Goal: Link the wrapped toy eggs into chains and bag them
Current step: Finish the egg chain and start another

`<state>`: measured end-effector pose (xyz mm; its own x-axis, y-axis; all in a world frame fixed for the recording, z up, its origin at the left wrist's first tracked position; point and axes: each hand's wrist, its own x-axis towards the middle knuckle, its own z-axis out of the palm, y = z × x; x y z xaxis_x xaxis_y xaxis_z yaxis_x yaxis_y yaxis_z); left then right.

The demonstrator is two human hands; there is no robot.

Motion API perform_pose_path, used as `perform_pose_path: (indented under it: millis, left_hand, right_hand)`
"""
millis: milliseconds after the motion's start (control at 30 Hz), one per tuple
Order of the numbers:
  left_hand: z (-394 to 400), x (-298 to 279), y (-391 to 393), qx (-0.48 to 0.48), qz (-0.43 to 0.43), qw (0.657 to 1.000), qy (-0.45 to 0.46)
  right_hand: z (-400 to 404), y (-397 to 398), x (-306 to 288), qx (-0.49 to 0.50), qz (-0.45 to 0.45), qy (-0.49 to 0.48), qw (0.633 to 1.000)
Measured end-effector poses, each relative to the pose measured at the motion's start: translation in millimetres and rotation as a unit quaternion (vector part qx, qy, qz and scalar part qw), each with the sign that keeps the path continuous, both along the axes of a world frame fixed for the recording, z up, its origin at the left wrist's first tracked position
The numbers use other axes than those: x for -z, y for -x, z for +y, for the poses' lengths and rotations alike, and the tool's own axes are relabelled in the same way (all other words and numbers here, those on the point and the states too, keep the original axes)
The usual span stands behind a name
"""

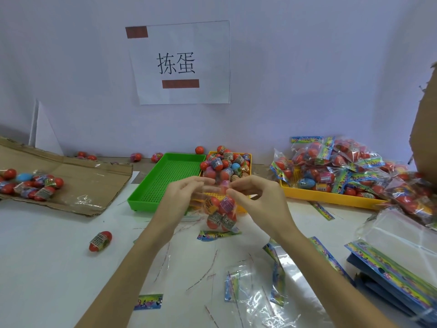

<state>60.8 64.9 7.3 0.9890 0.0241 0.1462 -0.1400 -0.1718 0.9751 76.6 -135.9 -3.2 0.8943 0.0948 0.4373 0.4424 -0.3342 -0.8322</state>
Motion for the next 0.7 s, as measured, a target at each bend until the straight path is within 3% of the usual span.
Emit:
perform_pose_path:
  millis: [133, 367, 500, 700]
  left_hand:
    - [1, 5, 2, 0.018, -0.017, 1.000, 0.005]
    - [8, 7, -1, 0.034, 0.009, 0.996, 0.079]
    - [8, 8, -2, 0.043, 0.008, 0.996, 0.082]
    - [11, 9, -3, 0.030, 0.027, 0.993, 0.110]
  right_hand:
    - [-2, -3, 3, 0.012, 0.008, -0.017, 1.000]
    - [-13, -11, -1, -0.036, 0.161, -0.125, 0.978]
    - [-12, -8, 0, -0.064, 0.143, -0.065, 0.986]
    - [-14, -8, -1, -0.044, 0.149, -0.101, 0.983]
